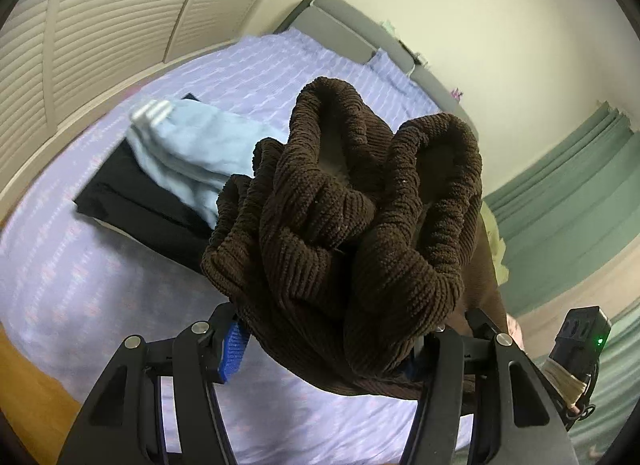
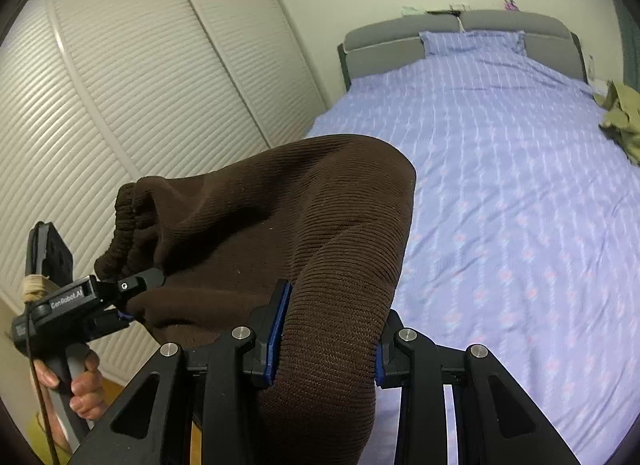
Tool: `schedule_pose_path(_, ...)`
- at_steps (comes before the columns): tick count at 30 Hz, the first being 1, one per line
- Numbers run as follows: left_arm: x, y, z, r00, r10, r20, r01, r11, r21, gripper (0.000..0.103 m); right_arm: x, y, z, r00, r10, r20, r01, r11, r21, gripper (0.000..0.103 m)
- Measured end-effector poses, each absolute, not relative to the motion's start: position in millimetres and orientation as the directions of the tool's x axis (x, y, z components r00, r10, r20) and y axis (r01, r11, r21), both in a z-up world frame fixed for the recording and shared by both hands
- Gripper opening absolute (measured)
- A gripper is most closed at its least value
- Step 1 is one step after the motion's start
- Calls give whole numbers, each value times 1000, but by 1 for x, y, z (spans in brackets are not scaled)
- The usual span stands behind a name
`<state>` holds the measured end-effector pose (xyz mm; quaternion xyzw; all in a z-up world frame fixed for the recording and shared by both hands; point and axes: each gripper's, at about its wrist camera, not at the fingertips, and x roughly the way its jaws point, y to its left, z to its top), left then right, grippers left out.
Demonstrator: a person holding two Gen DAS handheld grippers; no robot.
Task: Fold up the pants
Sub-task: 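Lift the folded pants with both tools and carry them toward the clothes stack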
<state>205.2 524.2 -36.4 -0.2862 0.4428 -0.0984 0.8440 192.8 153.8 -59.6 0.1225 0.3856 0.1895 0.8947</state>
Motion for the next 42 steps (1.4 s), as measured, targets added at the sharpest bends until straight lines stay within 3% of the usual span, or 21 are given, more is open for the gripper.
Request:
schedule_pose_path(12, 238, 612, -39, 548, -414, -727, -88, 835, -543, 58, 211, 247, -65, 598, 428, -677, -250, 903, 350, 34)
schedule_pose_path(21, 341, 660, -40, 565, -418, -711, -44, 846, -532, 58, 298, 292, -61, 625, 433, -649, -298, 901, 314, 34)
schedule_pose_path(29, 424, 683, -83, 509, -439, -741, -61, 840, -540, 58, 377, 313, -92, 598, 404, -692, -279, 915, 293, 34)
schedule_pose_path(38, 441, 691, -151, 403, -489, -773, -133, 805, -579, 61, 403, 332, -132, 542, 341, -768, -254, 938, 238, 34)
schedule_pose_path(42, 440, 693, -170, 376, -488, -788, -178, 796, -578, 68, 403, 333, -146, 509, 323, -798, -238, 943, 231, 34)
